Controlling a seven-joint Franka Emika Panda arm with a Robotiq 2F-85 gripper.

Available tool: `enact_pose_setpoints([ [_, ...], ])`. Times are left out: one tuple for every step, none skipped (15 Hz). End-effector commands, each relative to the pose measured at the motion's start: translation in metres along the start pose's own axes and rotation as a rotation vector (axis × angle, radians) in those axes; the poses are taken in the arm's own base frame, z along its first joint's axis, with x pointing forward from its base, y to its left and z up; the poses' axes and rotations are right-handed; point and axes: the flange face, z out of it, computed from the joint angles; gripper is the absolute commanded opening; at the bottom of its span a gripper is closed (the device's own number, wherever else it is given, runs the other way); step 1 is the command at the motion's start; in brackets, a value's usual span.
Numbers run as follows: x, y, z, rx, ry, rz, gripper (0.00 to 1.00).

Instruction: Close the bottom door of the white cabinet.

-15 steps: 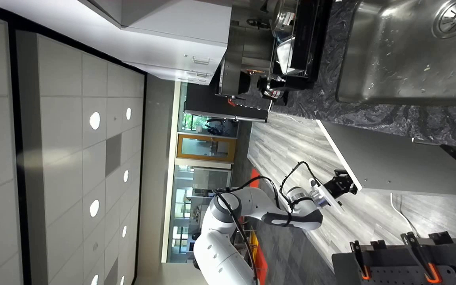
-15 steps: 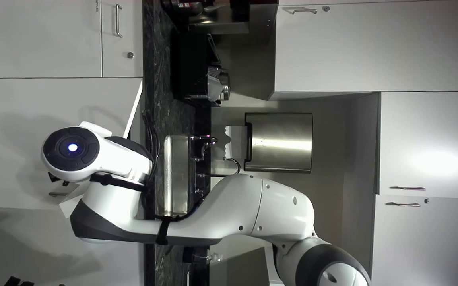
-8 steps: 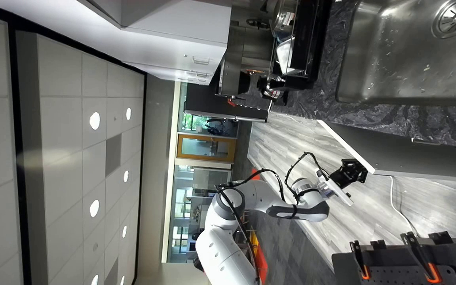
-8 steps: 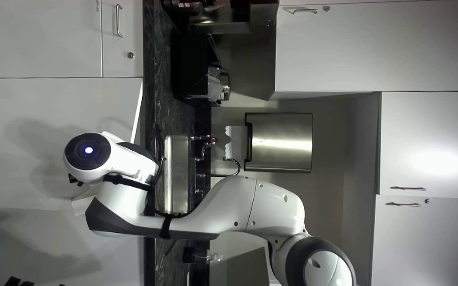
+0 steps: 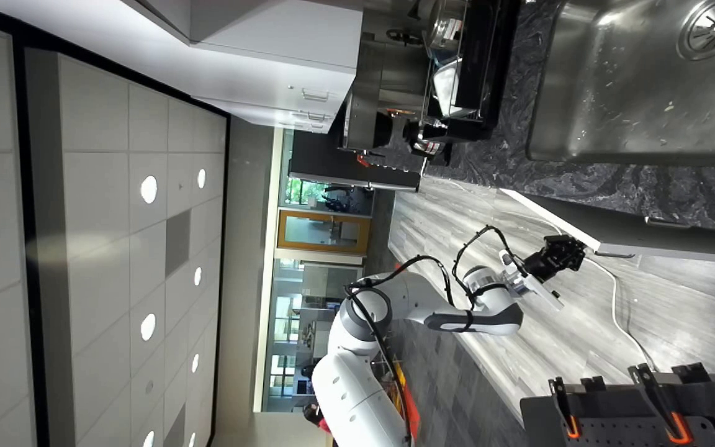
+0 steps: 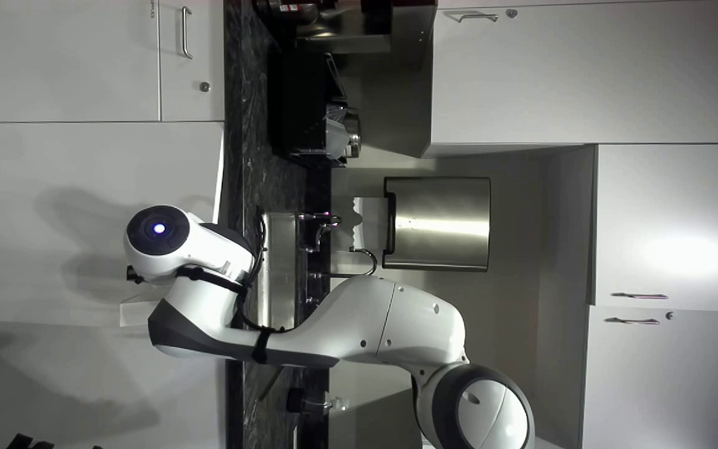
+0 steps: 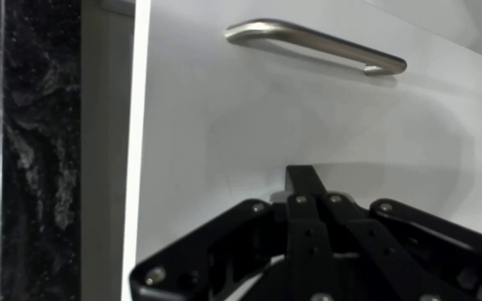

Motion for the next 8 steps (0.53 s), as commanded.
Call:
enact_pose_setpoints([
  [-0.005,0.013,0.030,-0.054,-0.052,0.101,0.00],
  [-0.006,0.015,0.034,-0.058,-0.058,0.127,0.00],
  [-0.006,0.017,0.038,-0.069,-0.066,0.154,0.00],
  [-0.007,0.019,0.042,-0.078,-0.076,0.181,0.00],
  [-0.008,0.021,0.046,-0.091,-0.083,0.207,0.00],
  [-0.009,0.022,0.050,-0.104,-0.093,0.230,0.00],
  [-0.010,0.024,0.053,-0.117,-0.102,0.254,0.00],
  [-0.011,0.025,0.057,-0.129,-0.110,0.275,0.00],
])
